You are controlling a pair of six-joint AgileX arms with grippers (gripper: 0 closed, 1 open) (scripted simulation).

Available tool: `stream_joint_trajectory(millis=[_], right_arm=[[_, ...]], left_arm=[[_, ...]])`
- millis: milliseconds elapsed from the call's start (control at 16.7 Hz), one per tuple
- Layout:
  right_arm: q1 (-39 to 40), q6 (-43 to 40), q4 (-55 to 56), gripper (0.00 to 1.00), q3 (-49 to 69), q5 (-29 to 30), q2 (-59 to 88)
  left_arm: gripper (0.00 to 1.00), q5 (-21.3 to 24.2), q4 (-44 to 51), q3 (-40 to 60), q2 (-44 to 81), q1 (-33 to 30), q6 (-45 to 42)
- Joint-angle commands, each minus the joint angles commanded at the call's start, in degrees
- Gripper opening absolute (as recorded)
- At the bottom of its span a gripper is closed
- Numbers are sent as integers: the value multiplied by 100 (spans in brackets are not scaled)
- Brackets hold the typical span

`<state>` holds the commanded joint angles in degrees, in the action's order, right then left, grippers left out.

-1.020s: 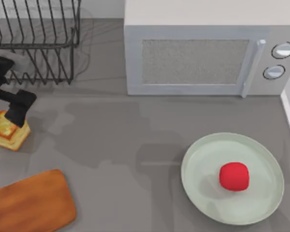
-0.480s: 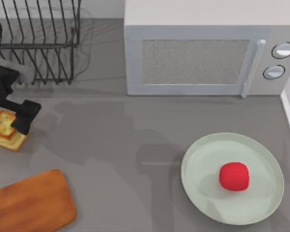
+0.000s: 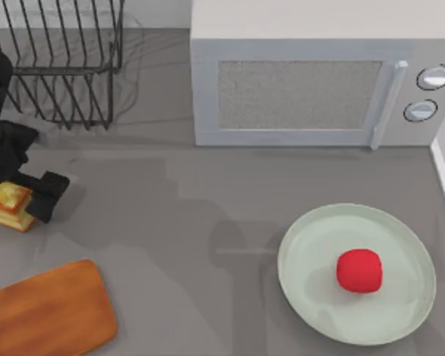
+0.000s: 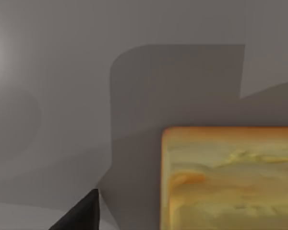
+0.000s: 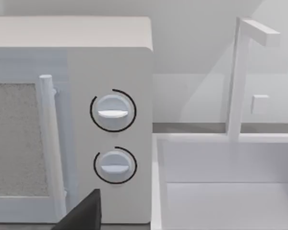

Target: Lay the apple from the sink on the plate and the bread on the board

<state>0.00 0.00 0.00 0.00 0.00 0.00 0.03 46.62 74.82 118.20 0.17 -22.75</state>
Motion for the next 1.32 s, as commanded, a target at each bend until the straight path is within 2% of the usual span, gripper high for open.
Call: stream_joint_trajectory(millis=[60,840,1320], right_arm=[[0,0,0,100,0,0,0],[0,0,0,100,0,0,0],[0,0,0,100,0,0,0]], left_arm=[[100,0,0,0,0,0,0],[2,0,0,0,0,0,0],[0,0,0,0,0,0,0]])
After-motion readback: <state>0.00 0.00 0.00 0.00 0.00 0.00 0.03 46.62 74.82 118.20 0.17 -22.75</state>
